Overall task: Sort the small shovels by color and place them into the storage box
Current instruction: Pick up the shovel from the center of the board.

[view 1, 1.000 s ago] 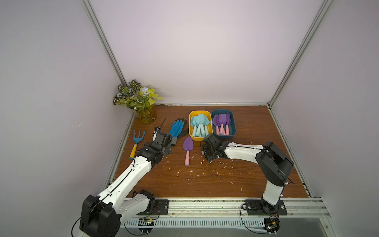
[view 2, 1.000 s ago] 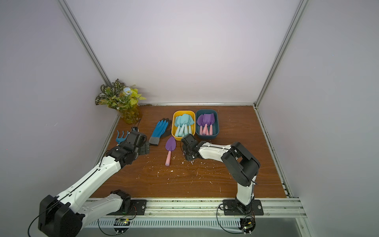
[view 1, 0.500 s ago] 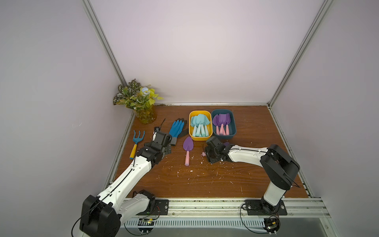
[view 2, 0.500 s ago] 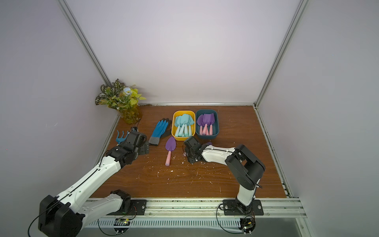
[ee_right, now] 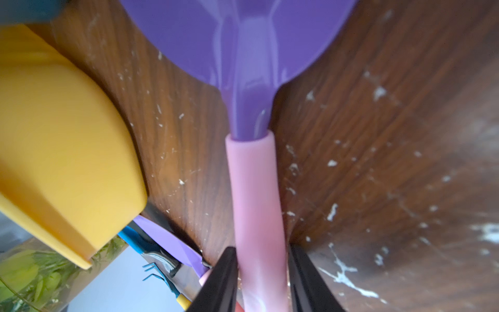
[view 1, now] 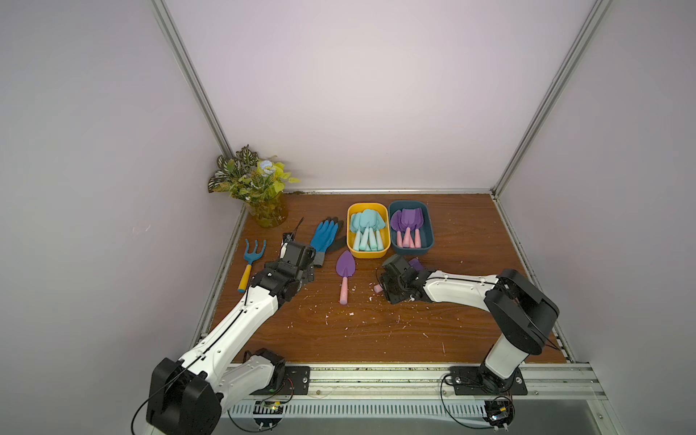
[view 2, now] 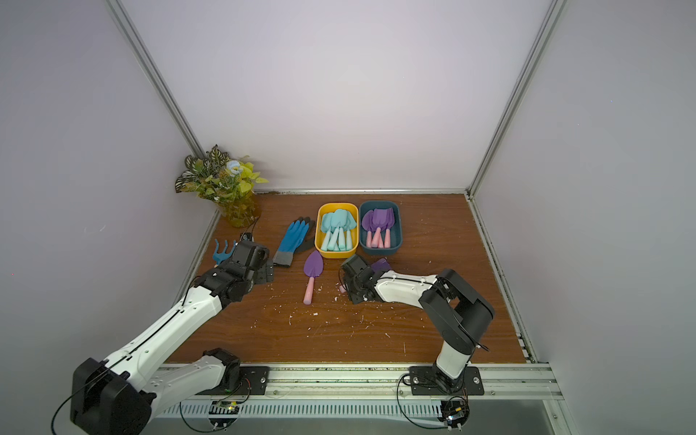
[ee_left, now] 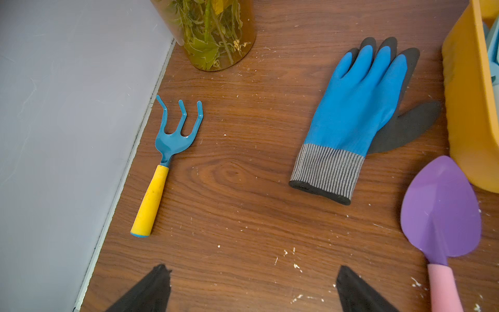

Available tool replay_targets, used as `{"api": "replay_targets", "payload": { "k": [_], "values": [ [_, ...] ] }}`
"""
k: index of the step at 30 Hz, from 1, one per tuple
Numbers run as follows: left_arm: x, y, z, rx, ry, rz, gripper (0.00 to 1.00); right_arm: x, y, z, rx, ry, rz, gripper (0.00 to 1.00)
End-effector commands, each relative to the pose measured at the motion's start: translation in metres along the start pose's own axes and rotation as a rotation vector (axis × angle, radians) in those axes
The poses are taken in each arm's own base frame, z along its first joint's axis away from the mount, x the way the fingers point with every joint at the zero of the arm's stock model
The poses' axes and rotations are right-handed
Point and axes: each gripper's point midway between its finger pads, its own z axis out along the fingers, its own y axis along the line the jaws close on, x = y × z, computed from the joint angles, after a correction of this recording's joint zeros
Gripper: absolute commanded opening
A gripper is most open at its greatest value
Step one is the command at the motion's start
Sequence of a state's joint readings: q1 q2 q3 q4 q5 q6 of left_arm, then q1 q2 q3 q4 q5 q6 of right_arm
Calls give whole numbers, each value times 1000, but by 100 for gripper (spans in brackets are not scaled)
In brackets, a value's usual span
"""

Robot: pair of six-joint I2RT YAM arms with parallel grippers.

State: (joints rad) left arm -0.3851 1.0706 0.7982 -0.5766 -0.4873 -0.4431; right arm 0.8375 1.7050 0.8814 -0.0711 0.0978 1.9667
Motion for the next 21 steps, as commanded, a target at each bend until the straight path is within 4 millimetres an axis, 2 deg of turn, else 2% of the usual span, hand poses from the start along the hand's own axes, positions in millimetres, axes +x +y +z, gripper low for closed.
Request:
{"api": "replay_targets", "payload": {
  "k": [1, 8, 15, 21],
  "values": [
    [3, 11, 1, -41, -1, -20, 98, -19, -47, 3, 149, -67, -38, 33],
    [2, 12, 1, -44, -5, -24, 98, -24, -46, -14, 150, -123, -115, 27],
    [2, 12, 1, -46, -2, -23, 98, -38, -54, -45, 146, -209, -190, 20],
    [2, 11, 1, -44, -2, -25, 98, -45, -46, -64, 157, -255, -388, 16]
  ]
}}
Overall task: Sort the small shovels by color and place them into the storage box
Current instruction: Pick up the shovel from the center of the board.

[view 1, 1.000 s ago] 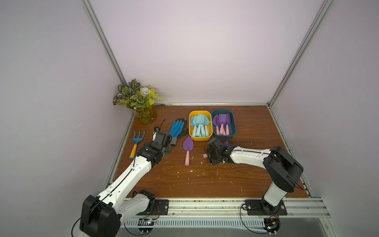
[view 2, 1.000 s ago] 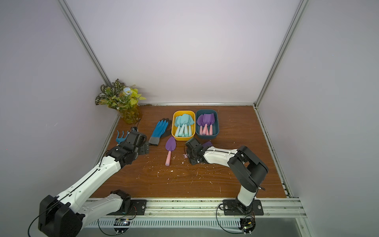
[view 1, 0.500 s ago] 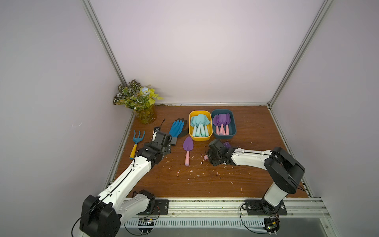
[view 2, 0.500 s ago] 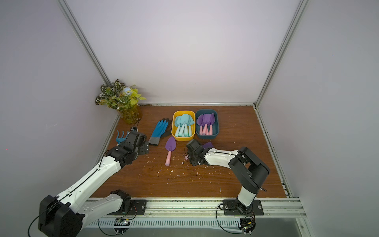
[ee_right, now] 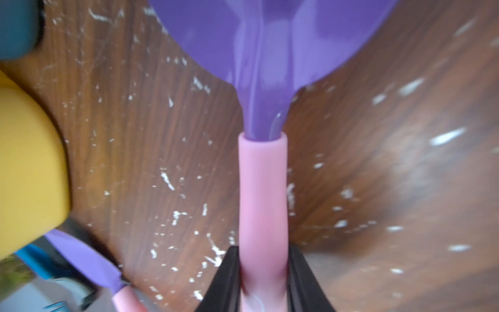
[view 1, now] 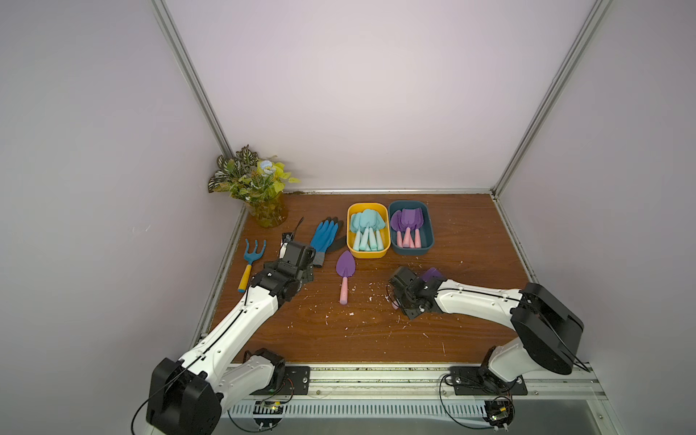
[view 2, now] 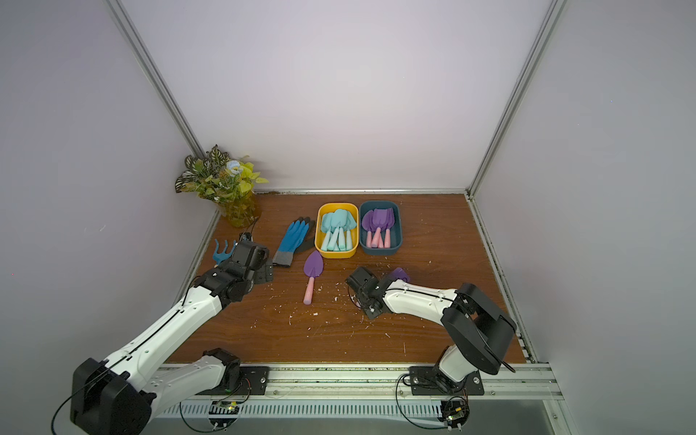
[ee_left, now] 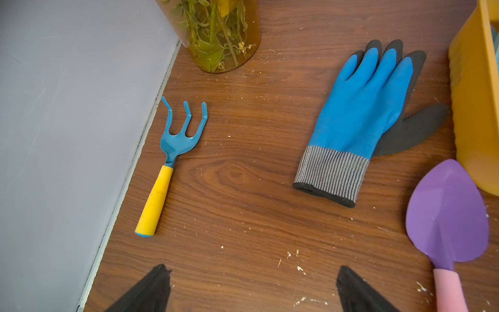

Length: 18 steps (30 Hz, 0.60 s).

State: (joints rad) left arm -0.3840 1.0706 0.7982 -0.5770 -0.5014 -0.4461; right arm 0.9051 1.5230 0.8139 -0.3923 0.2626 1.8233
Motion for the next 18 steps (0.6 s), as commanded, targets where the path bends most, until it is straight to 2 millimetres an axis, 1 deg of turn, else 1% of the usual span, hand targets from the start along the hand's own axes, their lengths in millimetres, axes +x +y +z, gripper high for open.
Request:
{"api": "replay_targets", "payload": {
  "k": [1, 3, 7, 13, 18],
  "values": [
    [2, 9, 1, -31, 3, -22, 98, -14, 3, -15, 23, -73, -199, 15],
    [2, 9, 1, -31, 2, -22, 98, -13, 7, -18, 43, -72, -304, 14],
    [2, 9, 1, -30, 0, -25, 98, -7, 12, -17, 87, -43, -493, 8],
    [3, 9, 1, -30, 2, -24, 98, 3, 11, -10, 110, 17, -668, 0],
    [2, 9, 1, -28, 2, -24, 98, 5, 7, -6, 143, 38, -754, 0]
  ]
}}
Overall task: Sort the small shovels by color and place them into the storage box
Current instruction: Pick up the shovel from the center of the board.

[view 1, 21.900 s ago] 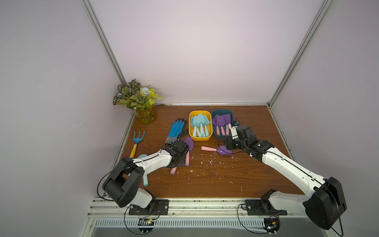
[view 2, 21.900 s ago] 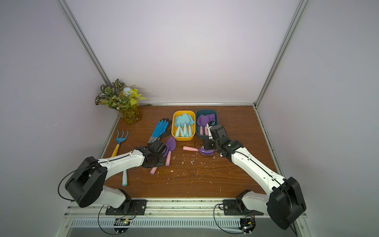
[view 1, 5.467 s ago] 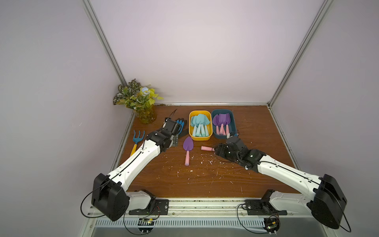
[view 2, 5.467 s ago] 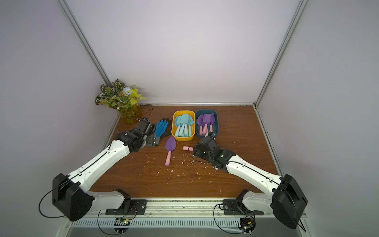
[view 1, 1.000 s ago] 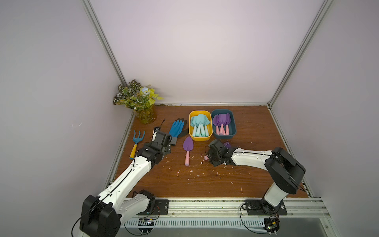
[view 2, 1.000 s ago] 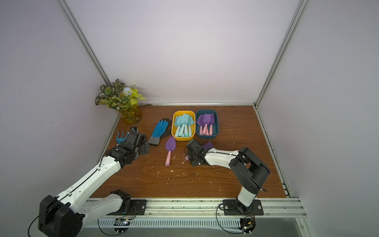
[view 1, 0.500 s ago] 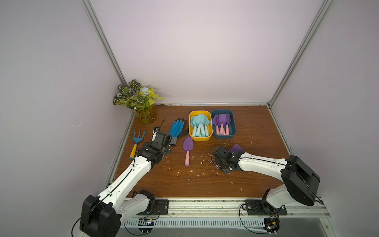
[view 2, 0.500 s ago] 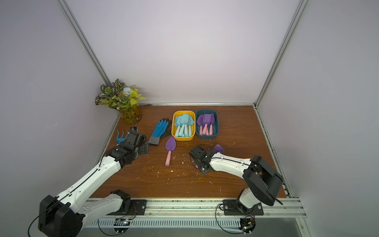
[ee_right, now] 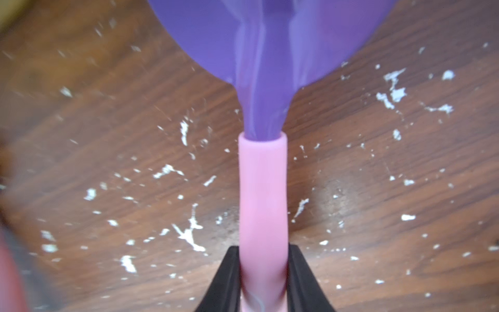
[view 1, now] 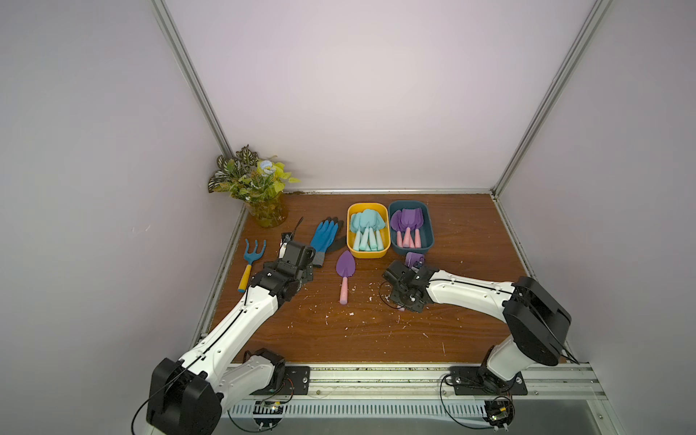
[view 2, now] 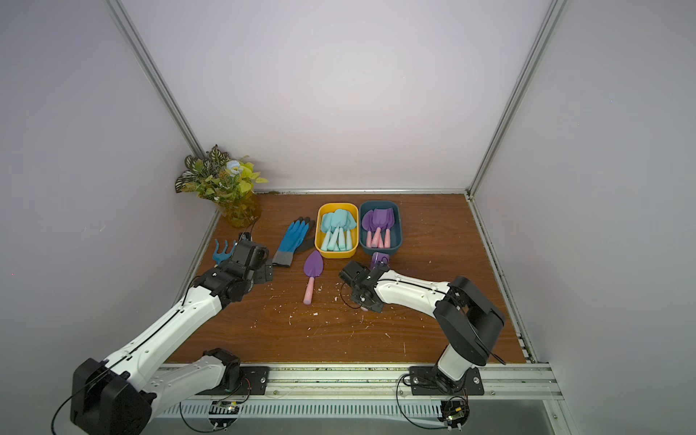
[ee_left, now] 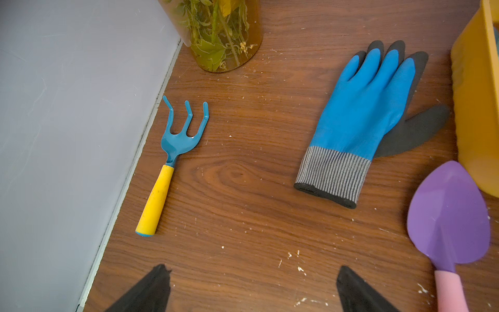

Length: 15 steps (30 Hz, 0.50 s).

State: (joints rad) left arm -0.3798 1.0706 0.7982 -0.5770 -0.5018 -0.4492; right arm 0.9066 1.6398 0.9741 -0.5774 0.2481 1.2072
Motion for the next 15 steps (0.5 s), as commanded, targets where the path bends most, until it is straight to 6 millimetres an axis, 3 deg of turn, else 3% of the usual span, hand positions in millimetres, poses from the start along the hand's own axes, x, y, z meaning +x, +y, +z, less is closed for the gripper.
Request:
{"api": "replay_targets", "payload": {
  "k": [1, 8, 15],
  "values": [
    [3, 8, 1, -25, 2, -17, 98, -1, 3, -6, 6, 17, -115, 0],
    [3, 8, 1, -25, 3, -18, 98, 6, 5, 3, 11, 59, -158, 0],
    [3, 8, 1, -24, 2, -21, 98, 18, 3, 19, 24, 118, -158, 17]
  ]
}}
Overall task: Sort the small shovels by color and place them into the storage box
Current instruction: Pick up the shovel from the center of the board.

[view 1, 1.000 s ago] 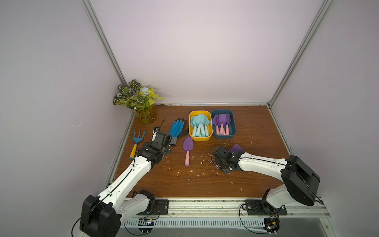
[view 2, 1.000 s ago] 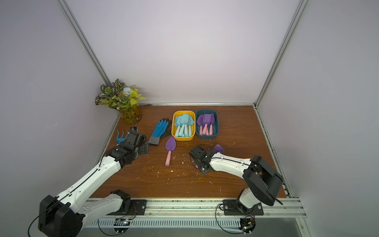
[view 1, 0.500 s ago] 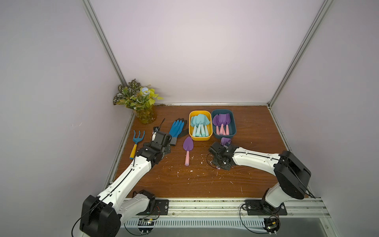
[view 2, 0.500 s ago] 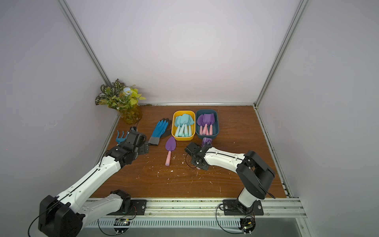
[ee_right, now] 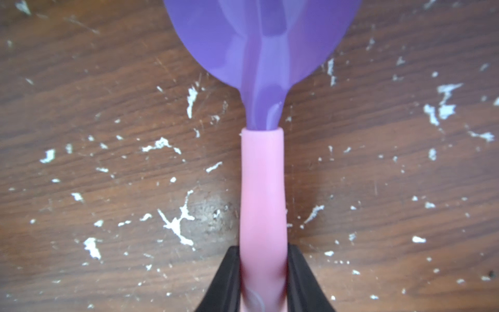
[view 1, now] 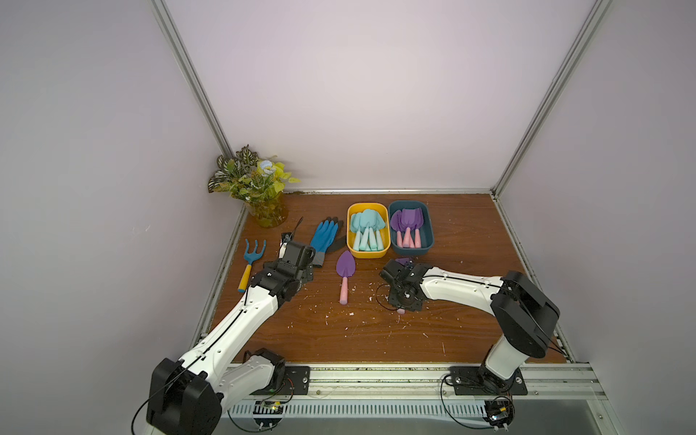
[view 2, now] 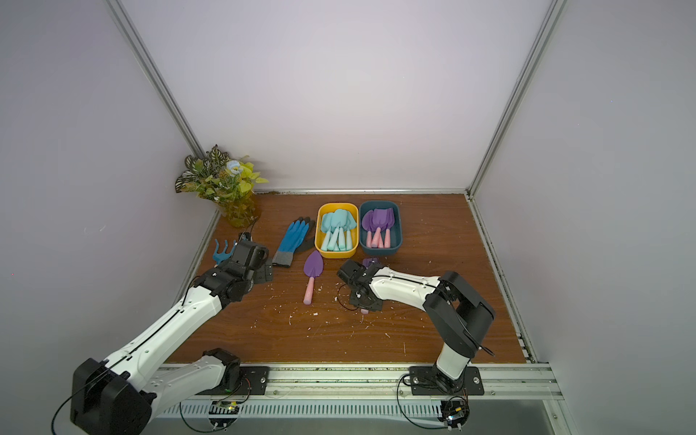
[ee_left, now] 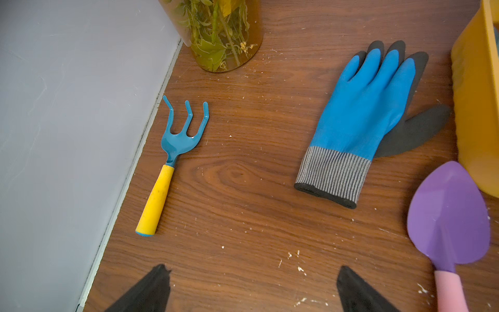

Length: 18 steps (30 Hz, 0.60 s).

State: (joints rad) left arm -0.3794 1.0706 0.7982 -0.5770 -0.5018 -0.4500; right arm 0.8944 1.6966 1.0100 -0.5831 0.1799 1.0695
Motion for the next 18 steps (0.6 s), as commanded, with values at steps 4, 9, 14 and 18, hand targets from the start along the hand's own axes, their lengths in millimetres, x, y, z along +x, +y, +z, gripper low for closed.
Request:
{"api": "replay_targets", "payload": {
  "k": [4, 9, 14, 18],
  "values": [
    [3, 8, 1, -23, 2, -18, 98, 14, -6, 16, 38, 67, -25, 28],
    [3, 8, 1, -23, 3, -18, 98, 16, -10, 17, 53, 73, -25, 42],
    [3, 8, 1, -24, 2, -18, 98, 18, -12, 19, 60, 81, -29, 43],
    [3, 8, 1, -25, 2, -20, 98, 12, -13, 14, 62, 55, -26, 33]
  ]
}}
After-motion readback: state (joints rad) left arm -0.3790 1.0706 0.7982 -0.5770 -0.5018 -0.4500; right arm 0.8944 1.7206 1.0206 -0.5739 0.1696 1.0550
